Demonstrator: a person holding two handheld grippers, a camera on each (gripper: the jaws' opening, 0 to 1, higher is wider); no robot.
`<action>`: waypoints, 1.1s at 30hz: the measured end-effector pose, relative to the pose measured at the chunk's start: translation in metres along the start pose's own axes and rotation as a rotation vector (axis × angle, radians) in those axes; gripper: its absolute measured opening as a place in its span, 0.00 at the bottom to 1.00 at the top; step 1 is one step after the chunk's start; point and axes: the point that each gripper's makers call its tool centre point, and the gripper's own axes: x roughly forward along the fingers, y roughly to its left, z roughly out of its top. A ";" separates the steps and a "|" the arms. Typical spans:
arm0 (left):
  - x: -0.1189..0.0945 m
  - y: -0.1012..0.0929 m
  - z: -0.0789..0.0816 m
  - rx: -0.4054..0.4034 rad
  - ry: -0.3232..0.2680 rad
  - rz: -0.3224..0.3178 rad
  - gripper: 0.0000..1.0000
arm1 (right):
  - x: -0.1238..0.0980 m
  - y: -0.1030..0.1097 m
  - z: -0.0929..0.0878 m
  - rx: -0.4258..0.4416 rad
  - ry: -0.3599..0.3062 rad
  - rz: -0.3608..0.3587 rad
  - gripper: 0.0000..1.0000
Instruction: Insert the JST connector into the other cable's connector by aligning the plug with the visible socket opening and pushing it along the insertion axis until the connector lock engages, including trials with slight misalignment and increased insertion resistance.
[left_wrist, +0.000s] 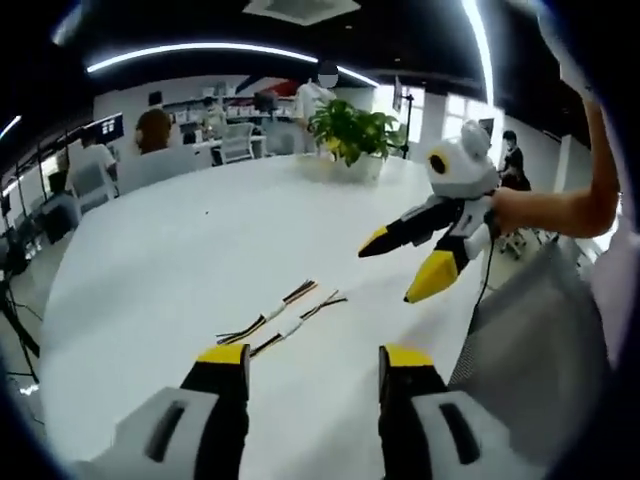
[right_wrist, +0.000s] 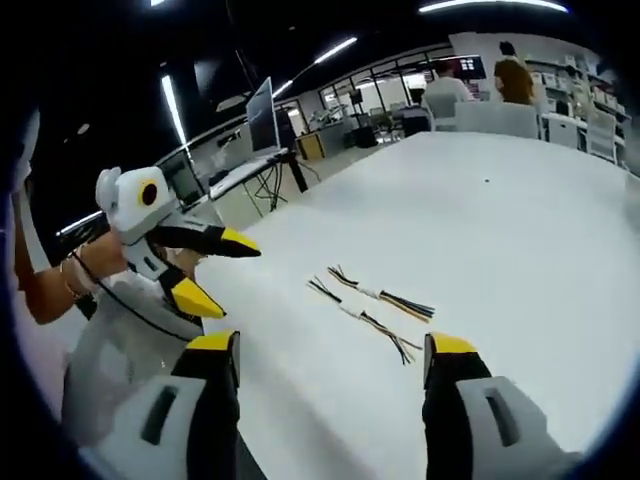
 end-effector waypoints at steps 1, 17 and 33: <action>-0.001 0.000 0.001 -0.015 -0.013 0.003 0.50 | -0.001 0.001 0.001 0.003 -0.002 -0.002 0.76; -0.029 0.011 0.014 -0.140 -0.112 0.088 0.69 | -0.026 0.007 -0.007 0.039 0.005 -0.086 0.87; -0.041 -0.007 0.006 -0.148 -0.139 0.110 0.71 | -0.047 0.004 -0.013 0.010 -0.003 -0.157 0.94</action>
